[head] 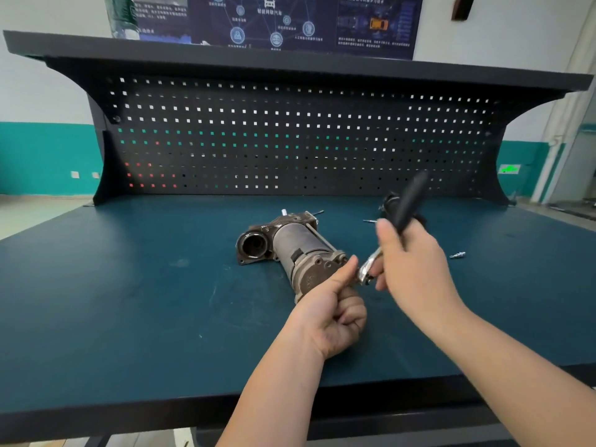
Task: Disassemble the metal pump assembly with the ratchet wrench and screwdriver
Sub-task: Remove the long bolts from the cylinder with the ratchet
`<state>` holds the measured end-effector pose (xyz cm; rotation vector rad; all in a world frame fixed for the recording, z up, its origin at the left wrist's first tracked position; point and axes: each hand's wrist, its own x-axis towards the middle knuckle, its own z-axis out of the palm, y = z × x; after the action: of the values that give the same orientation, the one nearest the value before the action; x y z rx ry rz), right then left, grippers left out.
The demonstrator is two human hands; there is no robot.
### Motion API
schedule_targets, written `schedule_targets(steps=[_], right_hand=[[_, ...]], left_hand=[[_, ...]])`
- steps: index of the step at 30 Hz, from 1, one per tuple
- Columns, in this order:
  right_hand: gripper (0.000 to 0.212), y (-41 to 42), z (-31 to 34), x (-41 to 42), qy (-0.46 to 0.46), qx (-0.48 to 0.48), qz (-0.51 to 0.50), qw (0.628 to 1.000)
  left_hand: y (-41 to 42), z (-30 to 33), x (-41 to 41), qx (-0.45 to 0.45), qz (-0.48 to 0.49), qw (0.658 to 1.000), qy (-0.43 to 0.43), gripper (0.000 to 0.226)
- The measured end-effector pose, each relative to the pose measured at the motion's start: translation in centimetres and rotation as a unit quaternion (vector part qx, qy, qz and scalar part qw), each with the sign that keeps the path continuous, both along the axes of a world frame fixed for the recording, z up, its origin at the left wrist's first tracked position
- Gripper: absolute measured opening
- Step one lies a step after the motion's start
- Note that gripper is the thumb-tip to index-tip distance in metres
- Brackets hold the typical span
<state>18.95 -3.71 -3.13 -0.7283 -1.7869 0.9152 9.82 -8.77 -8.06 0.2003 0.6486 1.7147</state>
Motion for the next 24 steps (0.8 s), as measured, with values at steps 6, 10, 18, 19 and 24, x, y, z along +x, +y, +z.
schedule_targets(steps=[6,10,18,19,24], right_hand=[[0.021,-1.2,-2.1,-0.1,-0.045,0.17,-0.024,0.984],[0.029,-0.3,-2.1,-1.1,0.275,-0.401,-0.011,0.874],[0.022,-0.3,-0.2,0.4,-0.08,0.194,-0.003,0.978],[0.02,-0.4,-0.3,0.3,-0.108,0.252,0.002,0.962],[0.028,-0.8,-0.9,-1.1,0.073,-0.035,-0.049,0.995]], left_hand=[[0.0,-0.2,0.0,-0.002,0.021,1.0,0.009,0.03],[-0.3,0.3,0.1,0.005,0.003,1.0,0.009,0.013],[0.1,-0.1,0.1,0.006,0.001,1.0,0.022,0.021],[0.1,-0.2,0.0,0.006,0.006,1.0,0.025,0.024],[0.0,0.1,-0.2,0.003,0.03,0.999,0.013,0.027]])
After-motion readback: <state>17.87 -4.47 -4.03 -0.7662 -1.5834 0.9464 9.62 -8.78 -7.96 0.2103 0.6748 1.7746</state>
